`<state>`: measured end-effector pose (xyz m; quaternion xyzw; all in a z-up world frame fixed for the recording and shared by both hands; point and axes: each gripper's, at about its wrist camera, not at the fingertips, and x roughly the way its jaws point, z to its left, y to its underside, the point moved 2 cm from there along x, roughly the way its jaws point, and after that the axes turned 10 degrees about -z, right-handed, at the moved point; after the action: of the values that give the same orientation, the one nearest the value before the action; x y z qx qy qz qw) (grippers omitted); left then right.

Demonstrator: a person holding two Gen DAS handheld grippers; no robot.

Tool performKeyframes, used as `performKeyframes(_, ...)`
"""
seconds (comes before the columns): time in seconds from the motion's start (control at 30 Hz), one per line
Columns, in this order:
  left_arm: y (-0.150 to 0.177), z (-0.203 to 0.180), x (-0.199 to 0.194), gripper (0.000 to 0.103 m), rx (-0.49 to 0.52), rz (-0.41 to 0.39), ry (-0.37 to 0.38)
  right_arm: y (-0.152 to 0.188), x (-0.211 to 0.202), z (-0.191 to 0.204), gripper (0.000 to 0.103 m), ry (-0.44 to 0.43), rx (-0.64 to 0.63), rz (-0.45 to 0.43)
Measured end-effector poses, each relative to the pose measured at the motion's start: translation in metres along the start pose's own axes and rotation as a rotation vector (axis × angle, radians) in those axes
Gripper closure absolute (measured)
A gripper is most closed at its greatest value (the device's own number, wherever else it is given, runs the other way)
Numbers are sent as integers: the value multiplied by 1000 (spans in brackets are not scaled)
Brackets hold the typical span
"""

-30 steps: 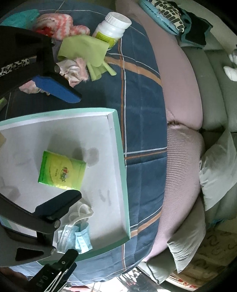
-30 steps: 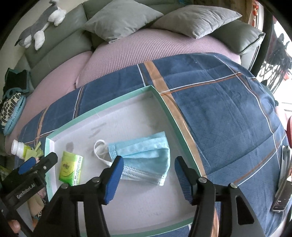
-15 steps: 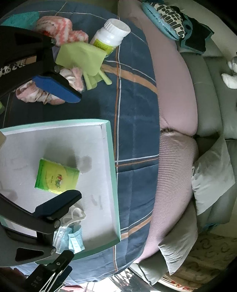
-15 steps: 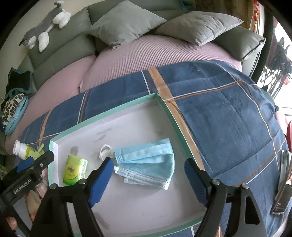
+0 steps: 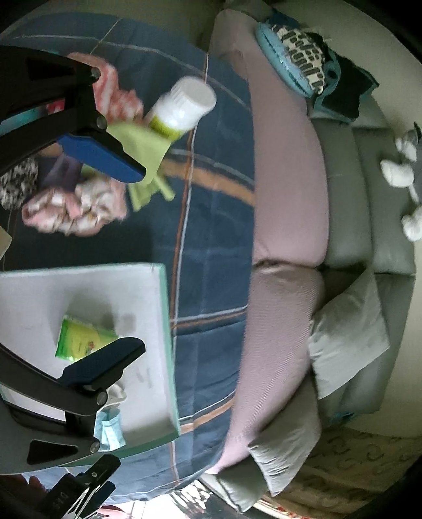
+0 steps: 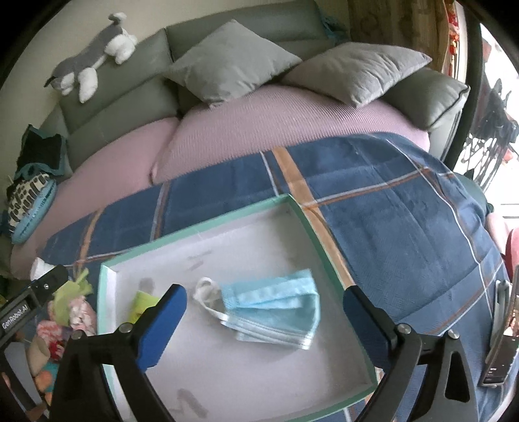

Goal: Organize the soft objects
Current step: 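Reach the left tool to the zigzag towel while the right tool reaches the floral scrunchie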

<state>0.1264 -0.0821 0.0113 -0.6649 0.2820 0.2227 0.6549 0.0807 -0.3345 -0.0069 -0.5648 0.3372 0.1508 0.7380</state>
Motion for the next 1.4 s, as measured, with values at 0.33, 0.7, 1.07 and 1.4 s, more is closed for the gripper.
performKeyframes(0.33,-12,83,-29,7,-126,-29,-104,3,-7,53,5,-82,-78,-20)
performKeyframes(0.7,-8,179,-68,7,-277,-72,-276,22,-10,128,5,-256,-172,13)
performKeyframes(1.07,20,241,-62,7,-316,41,-429,56,-4,201,5,-384,-293,83)
performKeyframes(1.4,41,245,-22,7,-282,183,-374,82,10,234,7,-416,-369,151)
